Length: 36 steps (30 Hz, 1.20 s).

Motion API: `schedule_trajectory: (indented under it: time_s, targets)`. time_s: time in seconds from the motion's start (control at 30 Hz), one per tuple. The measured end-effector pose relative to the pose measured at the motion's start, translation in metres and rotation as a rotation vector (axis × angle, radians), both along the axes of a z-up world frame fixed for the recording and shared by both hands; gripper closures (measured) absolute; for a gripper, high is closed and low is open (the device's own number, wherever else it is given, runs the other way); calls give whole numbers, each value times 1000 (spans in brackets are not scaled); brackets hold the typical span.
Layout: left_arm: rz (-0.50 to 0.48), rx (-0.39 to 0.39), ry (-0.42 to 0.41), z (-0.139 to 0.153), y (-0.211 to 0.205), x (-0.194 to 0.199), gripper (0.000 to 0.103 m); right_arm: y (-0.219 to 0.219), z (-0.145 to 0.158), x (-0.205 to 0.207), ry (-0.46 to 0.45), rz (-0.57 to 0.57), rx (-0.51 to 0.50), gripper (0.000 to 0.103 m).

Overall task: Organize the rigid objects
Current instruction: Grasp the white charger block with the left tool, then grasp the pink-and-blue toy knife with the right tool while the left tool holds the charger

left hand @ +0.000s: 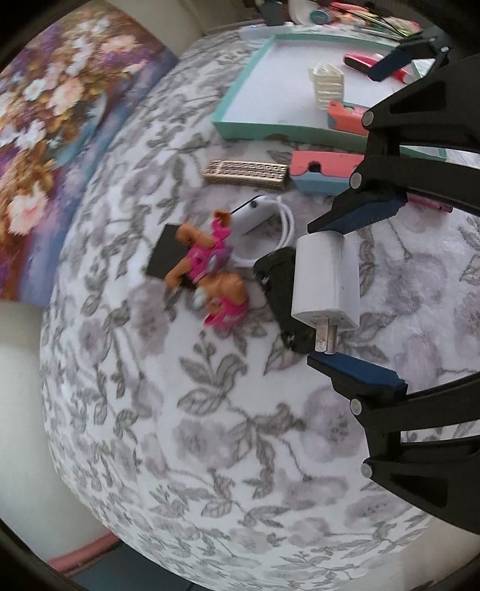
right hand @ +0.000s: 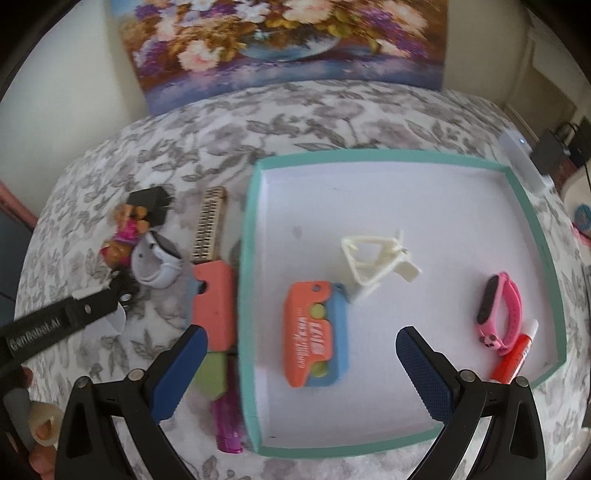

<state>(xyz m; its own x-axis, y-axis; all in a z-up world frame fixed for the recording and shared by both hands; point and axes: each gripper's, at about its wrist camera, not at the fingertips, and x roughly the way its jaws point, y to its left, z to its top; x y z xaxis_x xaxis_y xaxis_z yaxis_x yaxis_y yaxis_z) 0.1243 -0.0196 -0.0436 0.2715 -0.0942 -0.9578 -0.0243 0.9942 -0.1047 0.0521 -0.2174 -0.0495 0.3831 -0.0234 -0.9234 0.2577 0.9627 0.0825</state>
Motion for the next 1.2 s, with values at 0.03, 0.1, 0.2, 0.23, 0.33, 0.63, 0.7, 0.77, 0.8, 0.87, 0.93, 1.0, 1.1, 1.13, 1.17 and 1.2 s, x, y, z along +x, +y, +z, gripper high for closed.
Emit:
schedule_trajectory:
  time_s: [0.03,0.1,0.2,0.23,0.33,0.63,0.7,0.77,0.8,0.87,0.93,1.0,1.1,1.13,1.17,1.2]
  targets:
    - [12,-2,-9,3,4,-3,39,4,1,1,-18,18,12,0]
    - [41,-10,-27,3,16,-3,39,9,1,3,-35,44,42,0]
    - [83,-29,-44,9,31,-4,39,20,1,6,-53,82,49,0]
    - [100,-34,-50,12,37,-4,39,23,0,7,-56,93,46,0]
    - [143,-37,-66,14,54,-5,39,31,0,11,-70,130,70,4]
    - [224,-70,-79,15,81,-7,39,58,-5,19,-75,244,92,17]
    - [229,-76,-76,14,84,-6,39,63,-8,21,-72,263,79,17]
    - [230,-84,-72,13,85,-6,39,68,-10,21,-72,281,52,18]
    - [232,-89,-70,12,86,-6,39,70,-10,21,-75,292,33,20]
    - [234,-96,-67,11,86,-6,39,74,-10,22,-77,303,9,27]
    - [235,-102,-67,11,87,-6,39,76,-12,23,-65,325,40,41]
    - [237,-107,-66,10,88,-6,39,78,-15,24,-55,331,20,41]
    - [240,-111,-63,9,89,-6,39,81,-21,25,-35,327,-44,41]
    - [241,-112,-62,9,89,-6,39,81,-22,26,-29,322,-60,41]
    - [242,-113,-62,9,89,-6,39,81,-23,27,-21,314,-68,41]
    - [243,-113,-62,9,89,-6,39,80,-25,28,-13,303,-70,41]
